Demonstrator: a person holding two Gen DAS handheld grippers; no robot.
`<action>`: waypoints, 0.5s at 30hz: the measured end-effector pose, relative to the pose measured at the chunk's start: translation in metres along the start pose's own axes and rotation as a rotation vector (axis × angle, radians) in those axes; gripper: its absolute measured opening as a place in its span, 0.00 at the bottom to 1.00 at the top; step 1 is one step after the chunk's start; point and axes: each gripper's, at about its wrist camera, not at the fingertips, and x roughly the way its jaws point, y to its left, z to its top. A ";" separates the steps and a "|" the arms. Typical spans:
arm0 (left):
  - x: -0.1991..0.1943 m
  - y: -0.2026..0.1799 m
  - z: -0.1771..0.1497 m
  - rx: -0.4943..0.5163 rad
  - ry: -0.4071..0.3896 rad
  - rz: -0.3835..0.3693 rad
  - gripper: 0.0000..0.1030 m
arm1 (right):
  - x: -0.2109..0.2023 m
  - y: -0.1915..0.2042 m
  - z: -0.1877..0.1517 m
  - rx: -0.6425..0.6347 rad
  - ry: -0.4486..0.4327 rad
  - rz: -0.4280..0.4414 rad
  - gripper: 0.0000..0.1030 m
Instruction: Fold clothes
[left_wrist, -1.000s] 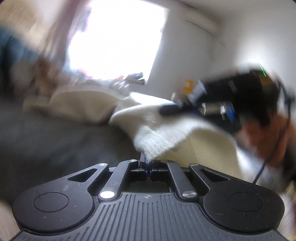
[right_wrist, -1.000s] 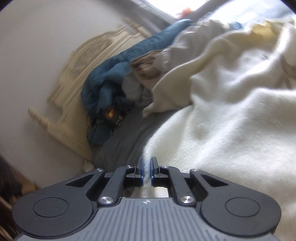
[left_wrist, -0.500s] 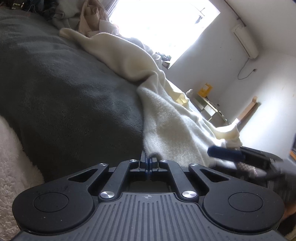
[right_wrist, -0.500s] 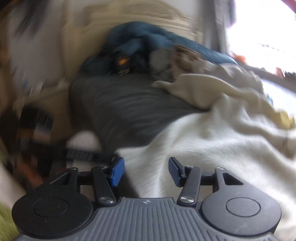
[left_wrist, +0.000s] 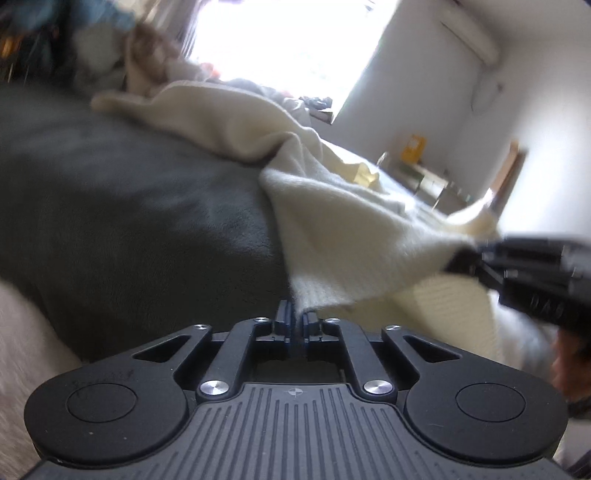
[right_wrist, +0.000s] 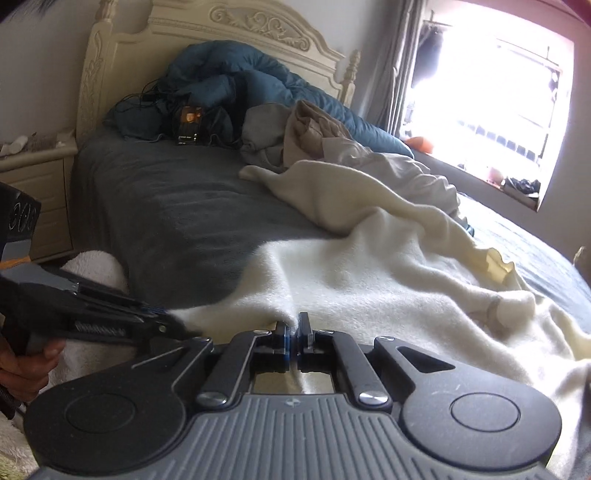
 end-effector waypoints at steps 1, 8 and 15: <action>0.001 -0.005 -0.001 0.040 0.000 0.027 0.21 | 0.000 0.001 0.000 -0.001 0.000 0.001 0.03; 0.010 -0.037 -0.009 0.262 -0.014 0.102 0.40 | 0.008 -0.006 0.002 0.009 -0.005 -0.001 0.03; 0.016 -0.057 -0.005 0.365 -0.073 0.165 0.41 | 0.009 -0.002 0.000 -0.021 -0.009 0.006 0.03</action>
